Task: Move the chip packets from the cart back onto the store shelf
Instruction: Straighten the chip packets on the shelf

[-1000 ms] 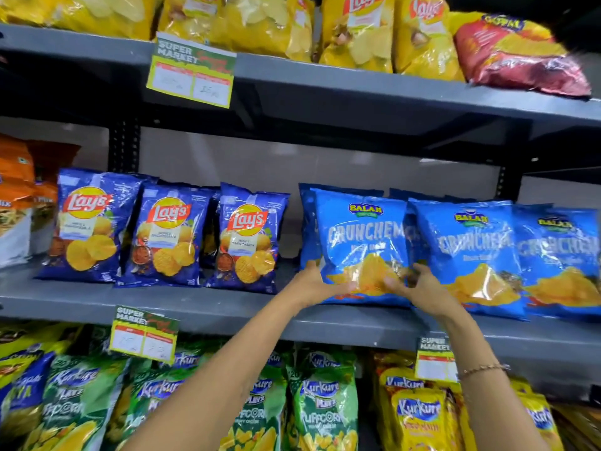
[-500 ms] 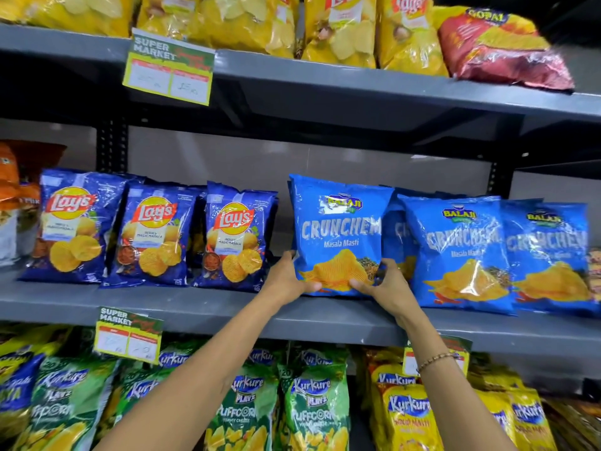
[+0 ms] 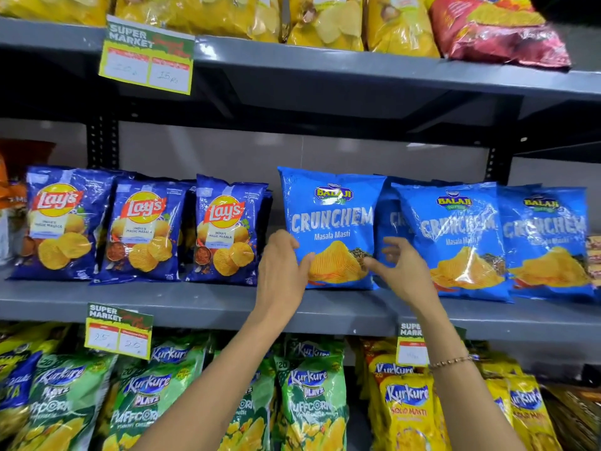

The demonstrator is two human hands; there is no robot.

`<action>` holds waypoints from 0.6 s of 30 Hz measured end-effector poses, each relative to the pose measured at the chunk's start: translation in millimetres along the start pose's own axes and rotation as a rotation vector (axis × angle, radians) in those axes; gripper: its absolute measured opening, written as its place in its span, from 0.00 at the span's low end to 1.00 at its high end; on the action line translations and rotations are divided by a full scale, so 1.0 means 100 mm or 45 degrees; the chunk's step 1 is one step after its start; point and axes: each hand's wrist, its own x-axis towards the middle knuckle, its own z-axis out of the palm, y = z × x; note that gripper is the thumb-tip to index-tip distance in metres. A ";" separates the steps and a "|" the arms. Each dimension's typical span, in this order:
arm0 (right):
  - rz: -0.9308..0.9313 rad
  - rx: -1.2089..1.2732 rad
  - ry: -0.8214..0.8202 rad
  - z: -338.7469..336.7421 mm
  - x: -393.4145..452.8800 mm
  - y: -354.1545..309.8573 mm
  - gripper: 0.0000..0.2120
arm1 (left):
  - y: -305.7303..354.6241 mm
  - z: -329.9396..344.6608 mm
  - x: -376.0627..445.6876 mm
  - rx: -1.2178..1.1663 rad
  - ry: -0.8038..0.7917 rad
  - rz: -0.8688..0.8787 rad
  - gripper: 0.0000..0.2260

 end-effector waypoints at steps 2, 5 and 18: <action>-0.070 0.031 0.134 -0.14 0.06 -0.04 0.22 | 0.18 -0.01 0.05 -0.125 -0.114 0.078 0.08; -0.099 0.091 0.360 -0.36 0.10 0.02 0.19 | 0.38 0.12 0.11 -0.258 -0.276 0.148 0.05; 0.393 0.101 0.128 -1.07 0.33 1.01 0.30 | 0.76 1.19 0.19 -0.074 -0.960 -0.158 0.42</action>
